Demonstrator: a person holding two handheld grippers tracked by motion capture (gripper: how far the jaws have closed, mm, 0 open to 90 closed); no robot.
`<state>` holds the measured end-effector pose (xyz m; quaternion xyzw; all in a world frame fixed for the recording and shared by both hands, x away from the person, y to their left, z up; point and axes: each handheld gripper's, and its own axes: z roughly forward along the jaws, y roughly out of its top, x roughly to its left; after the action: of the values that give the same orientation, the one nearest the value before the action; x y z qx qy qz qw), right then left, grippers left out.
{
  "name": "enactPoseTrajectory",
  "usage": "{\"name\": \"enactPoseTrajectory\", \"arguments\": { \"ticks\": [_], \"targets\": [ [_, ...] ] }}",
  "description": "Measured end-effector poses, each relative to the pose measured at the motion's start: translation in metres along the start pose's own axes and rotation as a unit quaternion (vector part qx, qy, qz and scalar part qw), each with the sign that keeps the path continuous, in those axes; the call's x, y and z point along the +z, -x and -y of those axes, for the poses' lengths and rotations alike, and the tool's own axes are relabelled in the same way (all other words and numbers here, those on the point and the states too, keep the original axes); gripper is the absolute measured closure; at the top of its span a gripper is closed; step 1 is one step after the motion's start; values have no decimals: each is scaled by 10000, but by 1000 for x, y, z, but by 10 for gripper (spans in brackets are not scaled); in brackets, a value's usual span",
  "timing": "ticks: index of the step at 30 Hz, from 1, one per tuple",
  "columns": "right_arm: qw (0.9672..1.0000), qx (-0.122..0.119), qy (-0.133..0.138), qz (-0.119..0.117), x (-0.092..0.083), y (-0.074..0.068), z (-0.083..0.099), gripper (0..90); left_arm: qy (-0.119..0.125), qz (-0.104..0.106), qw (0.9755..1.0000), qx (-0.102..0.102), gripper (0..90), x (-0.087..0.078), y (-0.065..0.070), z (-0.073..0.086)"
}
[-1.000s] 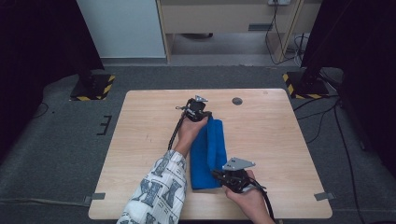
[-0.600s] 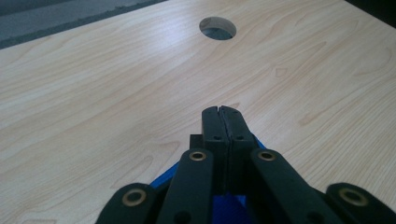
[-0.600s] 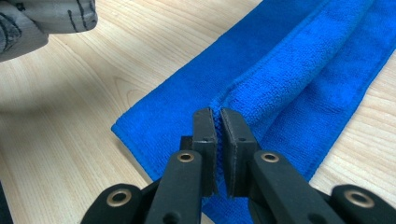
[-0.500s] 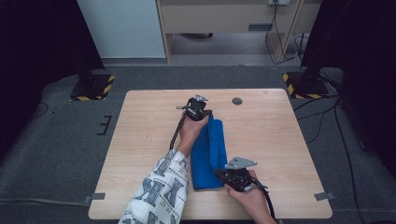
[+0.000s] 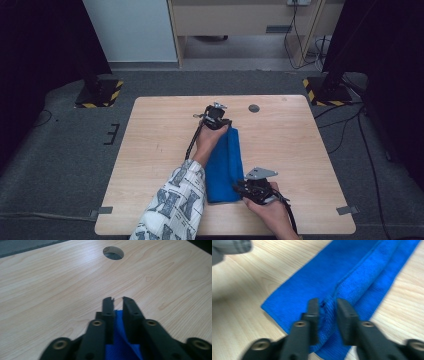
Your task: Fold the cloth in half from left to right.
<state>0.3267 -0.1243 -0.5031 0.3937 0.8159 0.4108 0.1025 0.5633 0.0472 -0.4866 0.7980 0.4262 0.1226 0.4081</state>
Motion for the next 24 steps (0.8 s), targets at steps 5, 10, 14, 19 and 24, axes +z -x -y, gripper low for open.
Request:
{"name": "enactPoseTrajectory", "arguments": {
  "ticks": [5,10,14,19,24],
  "targets": [
    [9998,84,-86,153,-3,7,2,387,130,-9,9999,-42,515,-7,0,-2],
    [9997,-28,1,255,-5,11,2,237,207,39,9998,54,414,-20,-2,-2],
    [9996,-41,37,260,-3,14,1,159,229,78,9996,135,312,-31,-4,-1],
    [9997,-43,15,228,1,21,-2,98,77,182,9992,335,226,-42,-2,1],
    [9998,-29,19,199,11,29,-11,89,86,237,9988,430,193,-54,-1,5]
  ]
}}
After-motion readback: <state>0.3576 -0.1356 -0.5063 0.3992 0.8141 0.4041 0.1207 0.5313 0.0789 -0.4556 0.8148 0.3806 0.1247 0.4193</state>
